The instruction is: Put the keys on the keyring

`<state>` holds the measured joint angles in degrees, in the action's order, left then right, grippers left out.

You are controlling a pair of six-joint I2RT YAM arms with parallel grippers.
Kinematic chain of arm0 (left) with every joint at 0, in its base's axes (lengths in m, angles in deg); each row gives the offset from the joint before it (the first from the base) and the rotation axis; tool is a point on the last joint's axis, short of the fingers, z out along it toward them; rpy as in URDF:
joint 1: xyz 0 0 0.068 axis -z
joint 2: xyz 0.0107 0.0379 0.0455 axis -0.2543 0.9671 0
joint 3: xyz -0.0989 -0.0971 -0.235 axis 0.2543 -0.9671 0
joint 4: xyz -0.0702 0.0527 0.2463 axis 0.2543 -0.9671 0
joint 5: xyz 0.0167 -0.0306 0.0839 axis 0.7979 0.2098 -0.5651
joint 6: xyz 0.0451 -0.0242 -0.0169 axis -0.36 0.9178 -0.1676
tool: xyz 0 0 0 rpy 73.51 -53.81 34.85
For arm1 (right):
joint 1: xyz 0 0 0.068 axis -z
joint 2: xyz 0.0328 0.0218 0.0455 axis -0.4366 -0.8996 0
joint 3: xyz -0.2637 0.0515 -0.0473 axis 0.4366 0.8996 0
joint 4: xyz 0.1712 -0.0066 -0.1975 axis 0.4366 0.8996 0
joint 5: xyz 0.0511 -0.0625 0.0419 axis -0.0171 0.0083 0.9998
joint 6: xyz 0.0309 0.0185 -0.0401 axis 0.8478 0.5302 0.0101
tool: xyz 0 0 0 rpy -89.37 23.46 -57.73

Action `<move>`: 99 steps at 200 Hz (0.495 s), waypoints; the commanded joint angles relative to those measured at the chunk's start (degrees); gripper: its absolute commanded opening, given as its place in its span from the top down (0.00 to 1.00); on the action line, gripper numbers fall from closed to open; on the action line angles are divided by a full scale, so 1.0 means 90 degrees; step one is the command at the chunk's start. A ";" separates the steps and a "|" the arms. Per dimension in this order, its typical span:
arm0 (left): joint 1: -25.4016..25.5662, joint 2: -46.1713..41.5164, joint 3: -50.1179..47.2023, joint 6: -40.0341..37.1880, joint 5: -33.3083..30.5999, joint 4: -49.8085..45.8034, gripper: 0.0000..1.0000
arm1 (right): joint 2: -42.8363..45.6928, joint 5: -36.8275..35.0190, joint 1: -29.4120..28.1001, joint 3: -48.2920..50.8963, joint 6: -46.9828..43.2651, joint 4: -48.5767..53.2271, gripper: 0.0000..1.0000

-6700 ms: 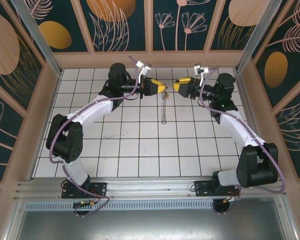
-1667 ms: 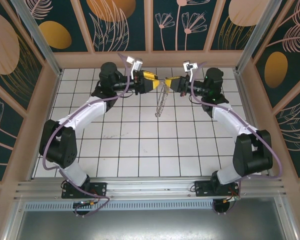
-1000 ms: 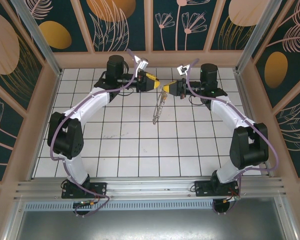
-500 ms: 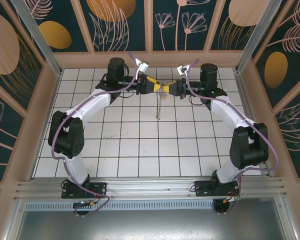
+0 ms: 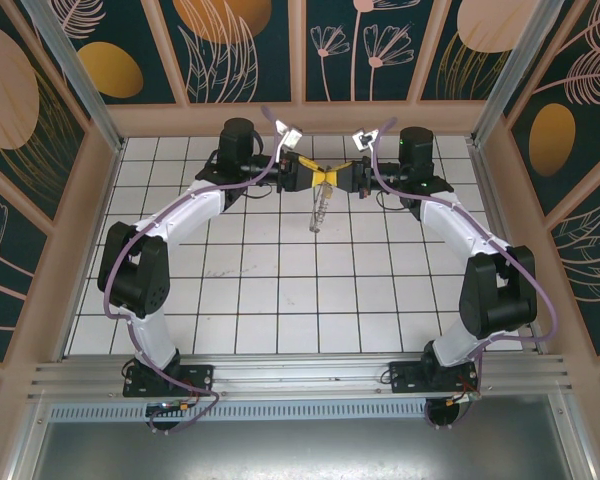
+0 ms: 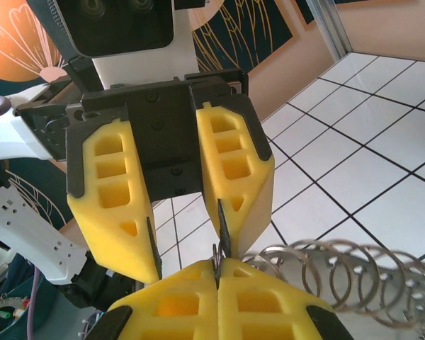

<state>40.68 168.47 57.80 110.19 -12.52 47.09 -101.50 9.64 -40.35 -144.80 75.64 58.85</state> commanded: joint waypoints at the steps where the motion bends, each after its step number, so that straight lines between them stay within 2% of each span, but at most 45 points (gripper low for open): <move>1: 0.0046 -0.0076 -0.0138 0.0052 0.0213 0.0312 0.72 | -0.0040 0.0044 -0.0034 -0.0213 0.0058 -0.0387 1.00; 12: 0.0042 -0.0102 -0.0196 0.0052 0.0213 0.0362 0.78 | -0.0050 0.0014 -0.0031 -0.0196 0.0065 -0.0399 1.00; 99: 0.0046 -0.0210 -0.0389 0.0408 0.0272 0.1001 0.88 | -0.0093 0.0018 0.0004 -0.0077 0.0268 -0.0658 1.00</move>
<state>40.60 168.45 54.70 112.09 -12.76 51.29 -101.91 9.71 -40.39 -144.78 77.11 57.17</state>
